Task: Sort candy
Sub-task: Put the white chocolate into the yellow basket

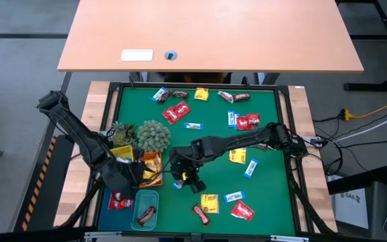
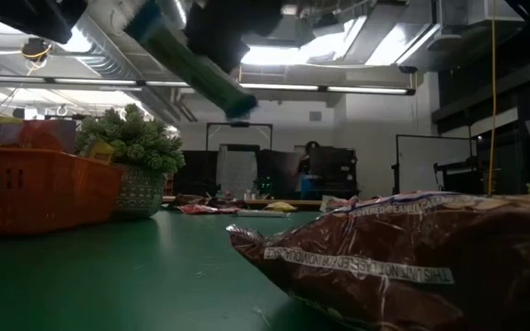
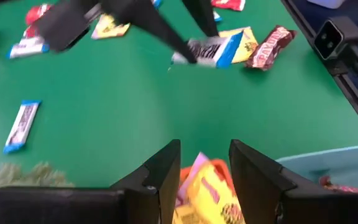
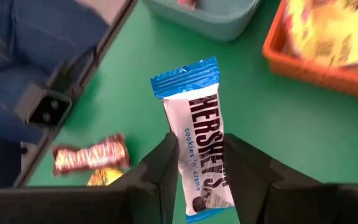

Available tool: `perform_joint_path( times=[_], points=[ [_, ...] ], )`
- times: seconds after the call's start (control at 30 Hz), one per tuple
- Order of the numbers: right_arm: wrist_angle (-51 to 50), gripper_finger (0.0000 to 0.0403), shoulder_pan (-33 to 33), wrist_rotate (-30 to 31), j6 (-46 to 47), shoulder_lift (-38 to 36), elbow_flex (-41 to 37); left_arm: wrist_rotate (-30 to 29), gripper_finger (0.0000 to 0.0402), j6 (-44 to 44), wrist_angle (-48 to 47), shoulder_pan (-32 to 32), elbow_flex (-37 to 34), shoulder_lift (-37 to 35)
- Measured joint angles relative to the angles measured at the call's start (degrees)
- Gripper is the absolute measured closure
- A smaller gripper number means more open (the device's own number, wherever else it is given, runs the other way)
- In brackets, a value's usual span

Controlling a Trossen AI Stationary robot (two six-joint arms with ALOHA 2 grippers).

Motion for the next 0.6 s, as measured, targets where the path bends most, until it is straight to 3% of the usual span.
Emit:
perform_joint_path(
  times=[0.33,0.6],
  points=[
    [8.54,0.0283,0.00,0.02,4.80,-0.04,0.00,-1.29,0.0270,12.62,12.90,0.00,-0.01,5.91],
    [12.71,0.0283,0.00,0.07,8.76,-0.04,0.00,-3.06,0.0270,18.22,17.20,0.02,0.00,6.49]
  ],
)
